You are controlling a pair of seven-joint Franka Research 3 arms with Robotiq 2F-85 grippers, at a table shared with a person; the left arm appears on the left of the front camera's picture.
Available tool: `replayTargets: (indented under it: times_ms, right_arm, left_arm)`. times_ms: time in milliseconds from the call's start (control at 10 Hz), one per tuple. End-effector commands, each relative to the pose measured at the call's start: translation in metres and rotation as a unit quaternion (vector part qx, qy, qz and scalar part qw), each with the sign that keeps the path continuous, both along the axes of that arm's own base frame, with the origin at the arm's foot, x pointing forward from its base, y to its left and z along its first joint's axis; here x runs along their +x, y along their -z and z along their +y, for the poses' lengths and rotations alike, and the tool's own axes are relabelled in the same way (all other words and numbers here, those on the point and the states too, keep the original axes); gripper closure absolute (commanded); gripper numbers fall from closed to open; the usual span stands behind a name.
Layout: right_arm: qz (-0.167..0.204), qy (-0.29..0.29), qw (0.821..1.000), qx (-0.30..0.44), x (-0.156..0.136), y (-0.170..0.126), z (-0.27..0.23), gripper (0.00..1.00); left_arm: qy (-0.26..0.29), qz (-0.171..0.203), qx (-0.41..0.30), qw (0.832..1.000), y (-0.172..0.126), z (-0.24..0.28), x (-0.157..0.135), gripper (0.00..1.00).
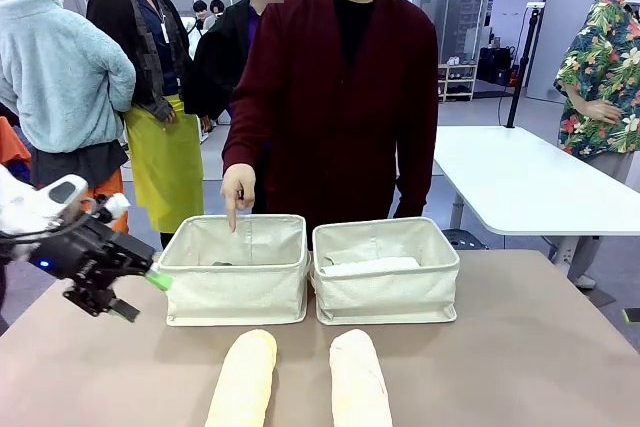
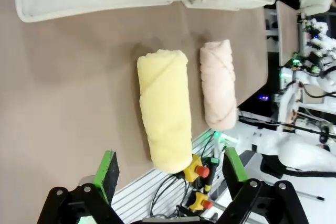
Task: Divide the towels into two baskets.
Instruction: Pick up one hotel-folded towel from the bottom of the table and place it in the Fabric basket indicated by the person.
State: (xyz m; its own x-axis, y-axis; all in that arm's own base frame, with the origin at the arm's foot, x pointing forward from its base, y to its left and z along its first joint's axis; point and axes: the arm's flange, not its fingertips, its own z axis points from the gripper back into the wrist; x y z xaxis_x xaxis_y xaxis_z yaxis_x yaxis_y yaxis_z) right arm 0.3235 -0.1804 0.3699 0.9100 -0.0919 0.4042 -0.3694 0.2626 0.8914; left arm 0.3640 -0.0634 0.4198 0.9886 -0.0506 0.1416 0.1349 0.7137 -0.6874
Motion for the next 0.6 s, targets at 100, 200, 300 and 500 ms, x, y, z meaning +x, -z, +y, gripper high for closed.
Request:
replayTargets:
  times_ms: [100, 200, 300, 500]
  right_arm:
    - [-0.001, -0.006, 1.000, -0.002, -0.005, -0.003, -0.001, 0.00]
    - [-0.001, -0.006, 1.000, -0.002, -0.005, -0.003, -0.001, 0.00]
    - [-0.001, -0.006, 1.000, -0.002, -0.005, -0.003, -0.001, 0.00]
    - [-0.001, -0.006, 1.000, -0.002, -0.005, -0.003, -0.001, 0.00]
  left_arm:
    - [0.011, 0.013, 0.042, 0.999, 0.061, -0.038, -0.052, 0.00]
    - [0.015, 0.018, 0.052, 0.998, 0.068, -0.045, -0.051, 0.00]
    - [0.013, 0.019, 0.065, 0.998, 0.074, -0.052, -0.050, 0.00]
    - [0.025, 0.022, 0.076, 0.997, 0.092, -0.068, -0.057, 0.00]
